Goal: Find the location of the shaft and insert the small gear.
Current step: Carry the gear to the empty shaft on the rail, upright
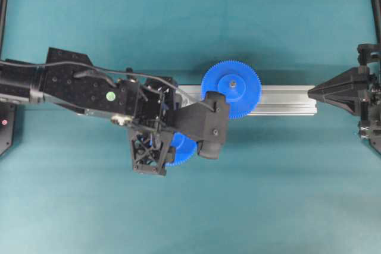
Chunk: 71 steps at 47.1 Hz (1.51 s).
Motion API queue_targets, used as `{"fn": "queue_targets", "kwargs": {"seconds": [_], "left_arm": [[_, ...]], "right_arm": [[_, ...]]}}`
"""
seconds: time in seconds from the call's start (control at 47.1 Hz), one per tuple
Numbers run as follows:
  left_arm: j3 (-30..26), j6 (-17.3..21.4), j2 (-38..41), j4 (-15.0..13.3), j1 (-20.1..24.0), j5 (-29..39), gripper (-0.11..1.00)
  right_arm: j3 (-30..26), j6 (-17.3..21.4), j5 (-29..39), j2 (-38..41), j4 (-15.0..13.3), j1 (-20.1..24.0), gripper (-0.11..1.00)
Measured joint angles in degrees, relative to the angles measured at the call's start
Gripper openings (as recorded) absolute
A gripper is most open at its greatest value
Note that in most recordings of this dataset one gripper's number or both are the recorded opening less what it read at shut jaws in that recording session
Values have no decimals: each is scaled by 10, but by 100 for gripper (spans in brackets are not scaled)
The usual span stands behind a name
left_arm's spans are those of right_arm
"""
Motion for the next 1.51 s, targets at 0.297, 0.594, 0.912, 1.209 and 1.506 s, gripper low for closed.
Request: {"fn": "queue_targets", "kwargs": {"seconds": [0.297, 0.594, 0.912, 1.209, 1.506], "left_arm": [[-29, 29, 1, 2, 27, 26, 64], [-41, 40, 1, 2, 51, 29, 64], [-41, 52, 1, 2, 60, 28, 64], [-41, 53, 15, 2, 62, 20, 64], [-36, 53, 31, 2, 75, 6, 64]], "right_arm": [[-1, 0, 0, 0, 0, 0, 2], [-1, 0, 0, -1, 0, 1, 1], [0, 0, 0, -7, 0, 0, 1], [0, 0, 0, -9, -1, 0, 1], [1, 0, 7, -9, 0, 0, 1]]}}
